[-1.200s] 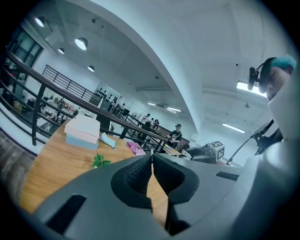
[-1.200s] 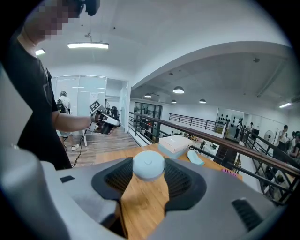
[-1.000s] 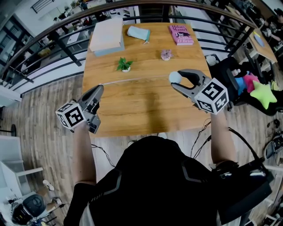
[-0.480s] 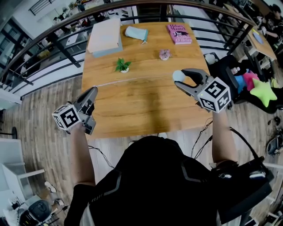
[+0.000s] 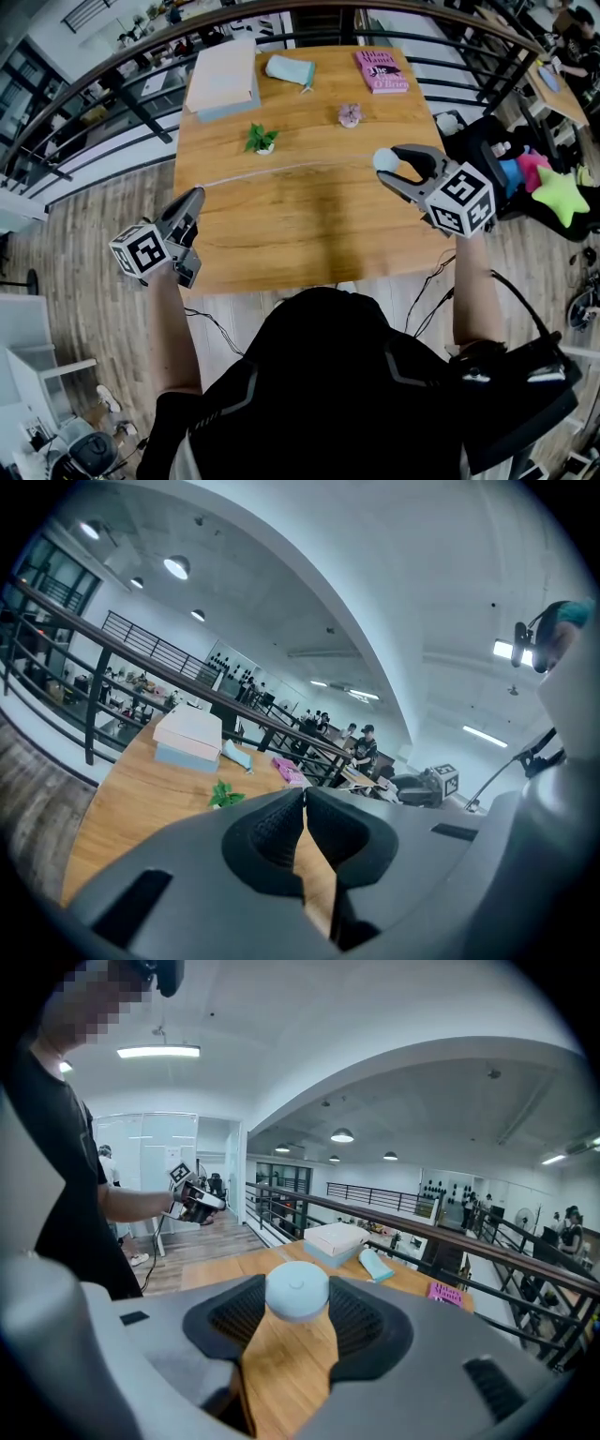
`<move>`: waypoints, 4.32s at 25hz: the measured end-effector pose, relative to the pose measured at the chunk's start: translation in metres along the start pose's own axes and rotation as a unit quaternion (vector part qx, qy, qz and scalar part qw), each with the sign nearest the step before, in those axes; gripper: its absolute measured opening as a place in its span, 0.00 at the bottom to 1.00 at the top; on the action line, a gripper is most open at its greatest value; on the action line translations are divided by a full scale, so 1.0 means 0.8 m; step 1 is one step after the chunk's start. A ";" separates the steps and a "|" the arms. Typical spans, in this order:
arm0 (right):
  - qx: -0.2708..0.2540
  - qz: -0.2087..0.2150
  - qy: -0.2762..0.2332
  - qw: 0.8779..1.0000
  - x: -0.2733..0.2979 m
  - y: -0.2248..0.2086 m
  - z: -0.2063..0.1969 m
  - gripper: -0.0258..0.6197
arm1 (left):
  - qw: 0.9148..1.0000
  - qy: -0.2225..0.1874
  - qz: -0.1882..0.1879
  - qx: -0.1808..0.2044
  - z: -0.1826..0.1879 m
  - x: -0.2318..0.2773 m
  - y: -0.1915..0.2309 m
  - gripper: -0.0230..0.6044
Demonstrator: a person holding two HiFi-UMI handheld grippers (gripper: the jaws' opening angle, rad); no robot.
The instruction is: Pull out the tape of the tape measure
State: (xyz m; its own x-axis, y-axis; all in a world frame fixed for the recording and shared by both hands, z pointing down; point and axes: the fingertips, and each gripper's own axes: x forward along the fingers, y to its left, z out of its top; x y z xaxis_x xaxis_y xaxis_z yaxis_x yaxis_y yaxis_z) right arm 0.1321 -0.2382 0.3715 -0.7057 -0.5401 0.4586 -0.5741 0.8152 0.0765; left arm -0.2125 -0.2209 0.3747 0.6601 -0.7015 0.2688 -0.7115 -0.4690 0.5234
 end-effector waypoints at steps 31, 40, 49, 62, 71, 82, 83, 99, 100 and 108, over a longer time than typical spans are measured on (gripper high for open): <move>0.148 0.054 0.122 0.980 0.064 -0.033 -0.211 0.38 | 0.973 0.179 0.025 -0.144 -0.181 0.117 0.053 0.10; 0.159 0.091 0.168 0.969 0.113 -0.029 -0.309 0.38 | 0.947 0.244 0.062 -0.198 -0.283 0.150 0.110 0.10; 0.147 0.115 0.193 0.963 0.149 -0.022 -0.378 0.38 | 0.934 0.262 0.093 -0.226 -0.331 0.168 0.143 0.10; 0.100 0.108 0.181 0.972 0.153 -0.015 -0.390 0.38 | 0.933 0.264 0.107 -0.221 -0.347 0.167 0.154 0.10; 0.085 0.105 0.181 0.974 0.153 -0.013 -0.391 0.39 | 0.936 0.266 0.109 -0.202 -0.346 0.164 0.156 0.10; 0.081 0.104 0.188 0.973 0.152 -0.014 -0.391 0.39 | 0.939 0.256 0.137 -0.184 -0.337 0.149 0.168 0.10; 0.081 0.103 0.190 0.973 0.152 -0.013 -0.391 0.39 | 0.939 0.257 0.139 -0.180 -0.337 0.148 0.167 0.10; 0.144 0.032 0.113 0.983 0.124 -0.035 -0.274 0.47 | 0.983 0.124 0.120 -0.060 -0.226 0.109 0.114 0.10; 0.148 0.026 0.098 0.984 0.118 -0.037 -0.258 0.46 | 0.985 0.113 0.119 -0.047 -0.213 0.105 0.108 0.10; 0.136 -0.020 0.009 0.990 0.075 -0.036 -0.129 0.39 | 0.993 0.023 0.106 0.045 -0.111 0.079 0.063 0.10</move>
State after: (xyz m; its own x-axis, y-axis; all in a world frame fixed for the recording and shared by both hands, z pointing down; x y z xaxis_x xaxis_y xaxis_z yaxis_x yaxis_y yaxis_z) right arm 0.1495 -0.2724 0.4883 -0.6739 -0.5646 0.4767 -0.6940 0.7051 -0.1460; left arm -0.1855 -0.2411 0.4896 0.5016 -0.7652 0.4035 -0.8531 -0.3601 0.3776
